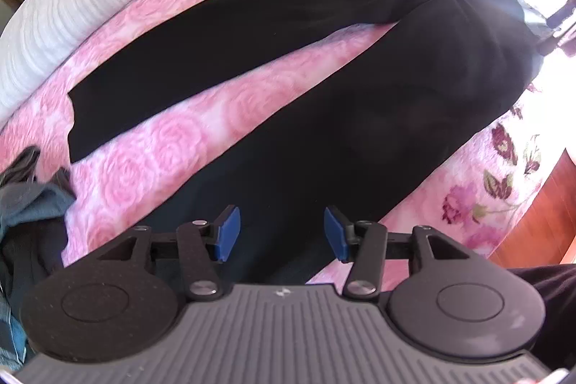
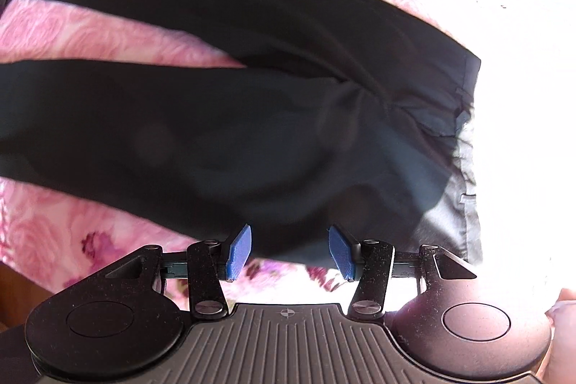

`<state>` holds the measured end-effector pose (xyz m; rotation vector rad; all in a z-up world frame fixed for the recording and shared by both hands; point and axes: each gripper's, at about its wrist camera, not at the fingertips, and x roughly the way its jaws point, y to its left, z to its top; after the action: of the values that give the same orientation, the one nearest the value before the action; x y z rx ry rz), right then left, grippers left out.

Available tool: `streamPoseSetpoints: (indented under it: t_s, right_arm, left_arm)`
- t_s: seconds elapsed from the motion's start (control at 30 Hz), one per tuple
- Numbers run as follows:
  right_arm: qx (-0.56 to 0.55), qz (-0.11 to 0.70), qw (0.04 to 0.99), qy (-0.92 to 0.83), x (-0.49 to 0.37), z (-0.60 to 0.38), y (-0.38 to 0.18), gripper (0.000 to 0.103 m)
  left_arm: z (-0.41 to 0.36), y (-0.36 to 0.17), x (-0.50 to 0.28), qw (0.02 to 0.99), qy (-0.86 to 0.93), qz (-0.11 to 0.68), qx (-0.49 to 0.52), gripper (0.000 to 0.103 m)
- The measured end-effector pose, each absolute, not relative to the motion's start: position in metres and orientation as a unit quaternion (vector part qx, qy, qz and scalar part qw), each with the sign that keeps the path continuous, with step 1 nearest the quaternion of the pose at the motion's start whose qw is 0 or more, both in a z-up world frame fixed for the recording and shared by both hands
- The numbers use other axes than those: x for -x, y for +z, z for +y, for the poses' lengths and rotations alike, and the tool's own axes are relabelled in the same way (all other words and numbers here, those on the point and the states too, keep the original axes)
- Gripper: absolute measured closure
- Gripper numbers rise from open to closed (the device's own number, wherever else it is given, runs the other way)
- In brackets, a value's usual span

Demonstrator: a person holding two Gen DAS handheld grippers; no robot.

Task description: Fold clothes

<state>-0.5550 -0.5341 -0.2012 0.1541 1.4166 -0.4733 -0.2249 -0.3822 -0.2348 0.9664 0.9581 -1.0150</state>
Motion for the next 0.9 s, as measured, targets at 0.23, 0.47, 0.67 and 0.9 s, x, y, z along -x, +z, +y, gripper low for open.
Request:
streamPoseSetpoints:
  t_s: [0.23, 0.47, 0.67, 0.9]
  right_arm:
    - [-0.05, 0.656, 0.725, -0.204, 0.555, -0.511, -0.207, 0.051]
    - [-0.032, 0.666, 0.718, -0.198, 0.556, -0.496, -0.21, 0.051]
    - [-0.021, 0.659, 0.726, -0.198, 0.564, -0.483, -0.199, 0.051]
    - [-0.011, 0.639, 0.735, -0.228, 0.603, -0.487, -0.182, 0.051]
  left_arm:
    - [-0.354, -0.24, 0.216, 0.668, -0.432, 0.44, -0.417, 0.054]
    - [-0.338, -0.244, 0.211, 0.668, -0.431, 0.439, -0.419, 0.053]
    - [-0.332, -0.242, 0.212, 0.666, -0.437, 0.426, -0.429, 0.053]
    - [-0.336, -0.247, 0.219, 0.653, -0.451, 0.397, -0.461, 0.053]
